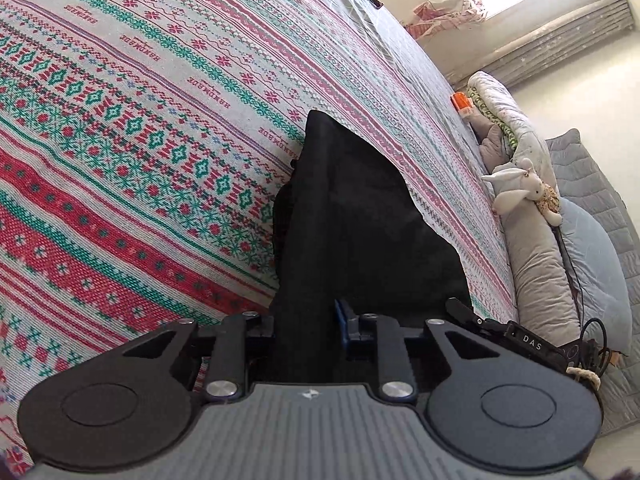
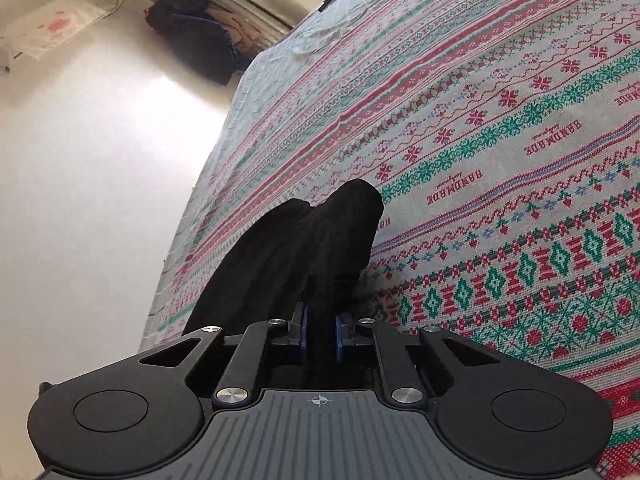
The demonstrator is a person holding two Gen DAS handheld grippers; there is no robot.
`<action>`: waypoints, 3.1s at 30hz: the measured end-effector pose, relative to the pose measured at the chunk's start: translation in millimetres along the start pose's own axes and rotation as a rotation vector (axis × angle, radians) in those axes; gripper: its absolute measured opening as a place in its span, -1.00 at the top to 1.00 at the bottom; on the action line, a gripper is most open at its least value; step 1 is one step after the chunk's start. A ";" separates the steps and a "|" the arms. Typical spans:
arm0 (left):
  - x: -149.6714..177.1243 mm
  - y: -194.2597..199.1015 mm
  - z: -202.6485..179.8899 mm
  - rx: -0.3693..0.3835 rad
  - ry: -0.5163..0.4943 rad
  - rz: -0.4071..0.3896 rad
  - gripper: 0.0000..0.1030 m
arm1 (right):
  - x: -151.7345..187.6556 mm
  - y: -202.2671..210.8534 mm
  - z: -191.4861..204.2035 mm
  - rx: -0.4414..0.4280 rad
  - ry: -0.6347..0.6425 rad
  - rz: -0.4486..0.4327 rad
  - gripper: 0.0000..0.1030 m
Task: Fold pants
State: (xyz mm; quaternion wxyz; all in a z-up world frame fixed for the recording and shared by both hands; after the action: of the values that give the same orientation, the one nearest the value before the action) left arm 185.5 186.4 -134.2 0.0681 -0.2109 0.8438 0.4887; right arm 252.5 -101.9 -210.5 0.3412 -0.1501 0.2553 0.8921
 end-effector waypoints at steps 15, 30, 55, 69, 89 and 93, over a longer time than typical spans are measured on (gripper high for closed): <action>-5.2 -84.1 -132.7 0.060 -0.143 -0.158 0.06 | -130.2 50.4 -51.2 0.193 0.168 -0.094 0.76; 27.9 -54.3 -142.9 -0.213 -0.570 -0.240 -0.30 | -71.4 78.8 -56.5 0.307 0.282 -0.017 0.37; 140.6 -4.9 -129.9 -0.468 -0.556 -0.257 -0.68 | 55.3 169.0 -6.9 0.478 0.442 -0.036 -0.06; 164.8 25.3 -156.7 -0.612 -0.480 -0.325 -1.00 | 81.0 211.0 0.9 0.650 0.437 -0.086 -0.74; 176.0 27.0 -159.9 -0.620 -0.463 -0.294 -1.00 | 90.2 209.4 13.1 0.663 0.451 -0.069 -0.84; 176.5 27.3 -160.4 -0.619 -0.466 -0.295 -1.00 | 90.5 209.0 13.1 0.663 0.448 -0.070 -0.84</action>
State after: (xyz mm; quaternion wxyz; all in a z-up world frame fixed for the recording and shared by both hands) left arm 29.4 10.2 -86.8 0.2601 -0.2236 0.5797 0.7391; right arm 42.7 -179.5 -166.0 0.3371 -0.2316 0.5920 0.6944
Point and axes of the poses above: each gripper's, at about its wrist camera, not at the fingertips, and y roughly against the way its jaws point, z to its left, x to its underside, the point moved 10 cm from there along -y, roughly the way its jaws point, and after that the axes turned 12 degrees about -x, right-handed, at the moved point
